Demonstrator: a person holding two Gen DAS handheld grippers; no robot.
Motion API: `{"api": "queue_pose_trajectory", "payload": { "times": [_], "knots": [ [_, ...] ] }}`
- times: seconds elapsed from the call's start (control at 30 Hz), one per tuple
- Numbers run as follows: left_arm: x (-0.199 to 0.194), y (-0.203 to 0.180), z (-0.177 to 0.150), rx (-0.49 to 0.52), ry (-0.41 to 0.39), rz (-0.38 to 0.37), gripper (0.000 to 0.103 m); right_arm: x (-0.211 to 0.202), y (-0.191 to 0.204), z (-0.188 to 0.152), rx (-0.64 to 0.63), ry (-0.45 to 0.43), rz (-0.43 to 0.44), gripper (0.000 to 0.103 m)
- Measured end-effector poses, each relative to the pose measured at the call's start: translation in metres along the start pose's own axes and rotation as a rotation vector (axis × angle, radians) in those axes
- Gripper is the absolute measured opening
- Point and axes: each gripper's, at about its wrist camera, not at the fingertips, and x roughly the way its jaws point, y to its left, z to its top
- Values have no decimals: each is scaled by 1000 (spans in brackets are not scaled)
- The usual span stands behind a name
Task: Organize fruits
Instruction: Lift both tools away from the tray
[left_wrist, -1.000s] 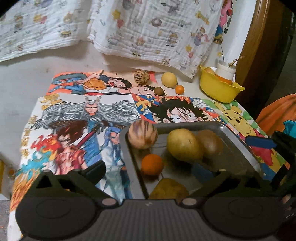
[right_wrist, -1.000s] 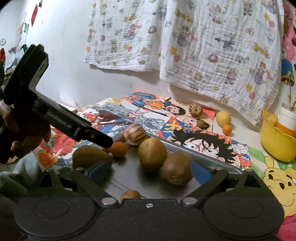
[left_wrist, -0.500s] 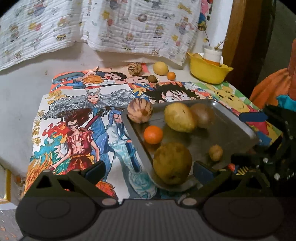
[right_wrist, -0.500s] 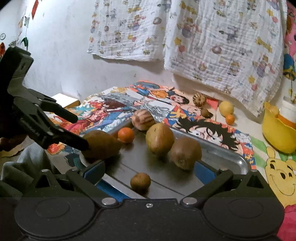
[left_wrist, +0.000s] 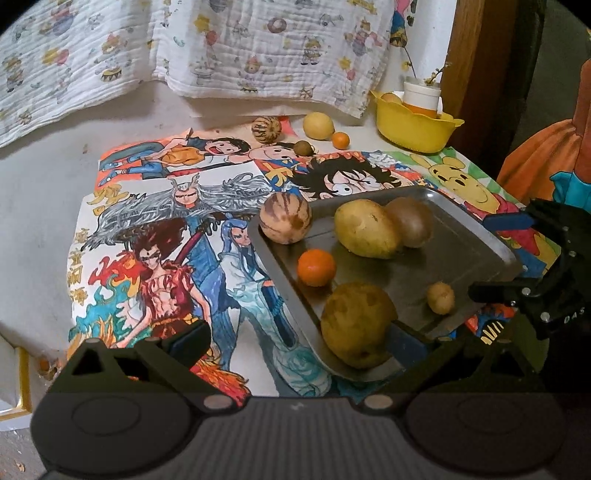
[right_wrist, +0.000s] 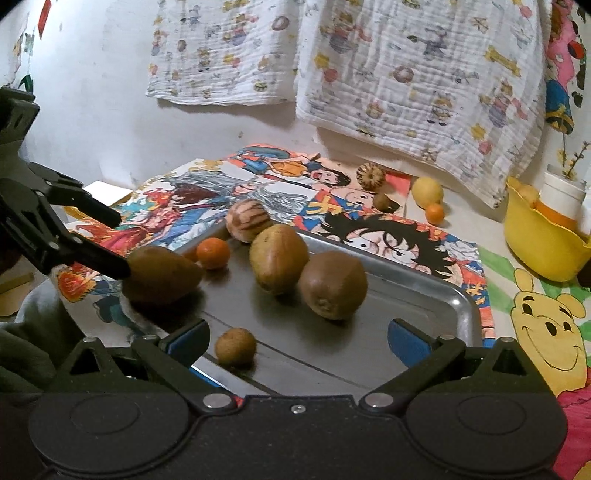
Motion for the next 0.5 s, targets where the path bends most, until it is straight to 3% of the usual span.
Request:
{"api": "queue_pose_trajectory", "payload": {
  "times": [0.27, 0.5],
  "knots": [
    [-3, 2, 9, 35, 5, -52, 103, 3, -16, 4, 23, 16, -23, 102],
    [-5, 3, 25, 61, -39, -87, 103, 10, -27, 11, 26, 19, -34, 102]
  ]
}}
